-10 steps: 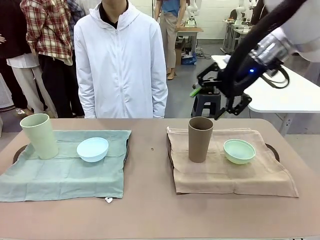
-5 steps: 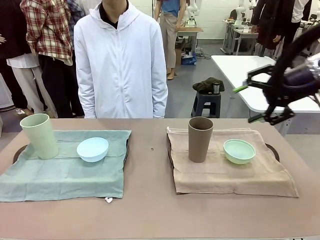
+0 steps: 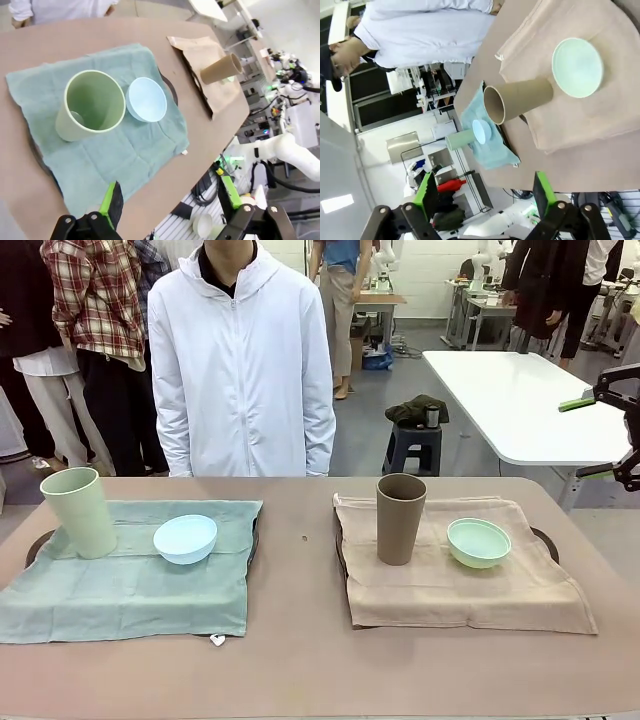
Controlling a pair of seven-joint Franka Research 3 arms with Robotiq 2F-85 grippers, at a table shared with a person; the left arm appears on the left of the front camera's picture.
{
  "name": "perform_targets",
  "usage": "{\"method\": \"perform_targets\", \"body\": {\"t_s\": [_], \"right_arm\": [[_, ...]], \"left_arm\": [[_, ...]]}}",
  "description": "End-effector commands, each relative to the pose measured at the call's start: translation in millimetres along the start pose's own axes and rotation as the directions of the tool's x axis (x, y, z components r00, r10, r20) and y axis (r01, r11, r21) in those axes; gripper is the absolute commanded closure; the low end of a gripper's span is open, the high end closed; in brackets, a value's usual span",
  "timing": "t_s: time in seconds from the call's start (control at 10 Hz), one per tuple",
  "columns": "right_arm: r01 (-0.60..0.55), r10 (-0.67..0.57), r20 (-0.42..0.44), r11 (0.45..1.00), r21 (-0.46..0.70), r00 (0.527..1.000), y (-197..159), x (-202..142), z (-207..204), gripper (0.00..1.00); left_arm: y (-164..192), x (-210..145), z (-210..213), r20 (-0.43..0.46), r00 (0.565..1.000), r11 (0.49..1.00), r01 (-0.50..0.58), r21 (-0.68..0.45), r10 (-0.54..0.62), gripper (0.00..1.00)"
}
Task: Set up a tray with a mat and arrange the tableware.
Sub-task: Place the Picnic Bowl and Reusable plastic cup back onto the Handle tray in front of the human's position.
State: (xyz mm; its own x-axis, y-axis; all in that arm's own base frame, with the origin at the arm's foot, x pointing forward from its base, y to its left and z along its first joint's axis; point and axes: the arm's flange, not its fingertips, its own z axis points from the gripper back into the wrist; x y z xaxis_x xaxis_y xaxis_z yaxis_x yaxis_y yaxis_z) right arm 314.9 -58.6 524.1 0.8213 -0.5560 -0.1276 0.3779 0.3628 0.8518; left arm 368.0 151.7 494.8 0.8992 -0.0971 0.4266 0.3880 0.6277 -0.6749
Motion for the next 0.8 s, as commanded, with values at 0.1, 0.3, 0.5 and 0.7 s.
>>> {"method": "perform_targets", "body": {"t_s": [0.1,0.3,0.5,0.7], "right_arm": [[-0.039,0.039,-0.06,0.999,-0.011,0.997,6,-9,-20,0.0],[-0.04,0.037,-0.058,0.998,-0.052,0.998,6,10,-15,0.0],[-0.175,0.149,-0.154,0.968,-0.179,0.977,-13,41,0,0.0],[-0.172,0.143,-0.179,0.973,-0.156,0.973,-39,67,16,0.0]], "left_arm": [[-16,-5,-12,0.044,0.998,0.998,-0.054,0.034,0.052,0.0],[-20,-5,-19,0.01,0.999,0.999,-0.044,0.023,0.044,0.0],[-19,-7,-22,-0.002,0.998,0.998,-0.058,0.014,0.058,0.0],[-22,-9,-28,0.017,0.998,0.998,-0.067,0.012,0.067,0.0]]}}
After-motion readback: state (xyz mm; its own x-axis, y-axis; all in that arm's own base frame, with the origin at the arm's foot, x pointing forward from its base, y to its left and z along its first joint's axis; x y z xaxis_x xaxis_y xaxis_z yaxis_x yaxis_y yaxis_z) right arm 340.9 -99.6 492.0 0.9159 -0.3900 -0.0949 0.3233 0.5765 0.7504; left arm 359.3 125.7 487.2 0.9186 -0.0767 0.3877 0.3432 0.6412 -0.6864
